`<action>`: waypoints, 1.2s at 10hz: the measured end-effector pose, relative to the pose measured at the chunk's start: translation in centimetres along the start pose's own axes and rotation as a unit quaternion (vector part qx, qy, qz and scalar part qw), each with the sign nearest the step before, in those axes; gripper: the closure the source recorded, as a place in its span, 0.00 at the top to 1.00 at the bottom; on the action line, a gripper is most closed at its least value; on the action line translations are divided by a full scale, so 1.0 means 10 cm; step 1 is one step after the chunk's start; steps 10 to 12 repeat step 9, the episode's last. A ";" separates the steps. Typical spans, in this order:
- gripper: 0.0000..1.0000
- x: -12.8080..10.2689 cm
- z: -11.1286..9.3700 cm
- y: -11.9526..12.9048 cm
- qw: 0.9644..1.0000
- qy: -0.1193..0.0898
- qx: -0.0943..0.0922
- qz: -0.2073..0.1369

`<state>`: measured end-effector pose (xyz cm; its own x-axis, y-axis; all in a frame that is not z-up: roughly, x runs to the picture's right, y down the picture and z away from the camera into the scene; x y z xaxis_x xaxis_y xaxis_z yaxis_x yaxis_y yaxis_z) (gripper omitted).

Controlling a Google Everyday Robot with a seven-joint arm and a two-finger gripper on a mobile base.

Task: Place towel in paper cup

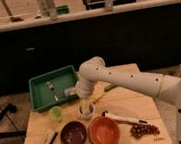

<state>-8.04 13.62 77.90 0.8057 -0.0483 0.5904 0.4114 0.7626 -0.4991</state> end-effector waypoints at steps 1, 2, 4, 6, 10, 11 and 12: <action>0.80 0.00 -0.03 0.00 1.000 -0.001 0.004 0.000; 0.80 -0.01 -0.05 0.00 1.000 -0.001 0.006 -0.002; 0.80 -0.04 -0.10 -0.01 1.000 -0.001 0.014 -0.006; 0.80 0.00 -0.18 0.01 1.000 -0.001 0.022 -0.004; 0.80 0.06 -0.28 0.04 1.000 0.000 0.030 0.004; 0.80 0.06 -0.28 0.04 1.000 0.000 0.030 0.004; 0.80 0.06 -0.28 0.04 1.000 0.000 0.030 0.004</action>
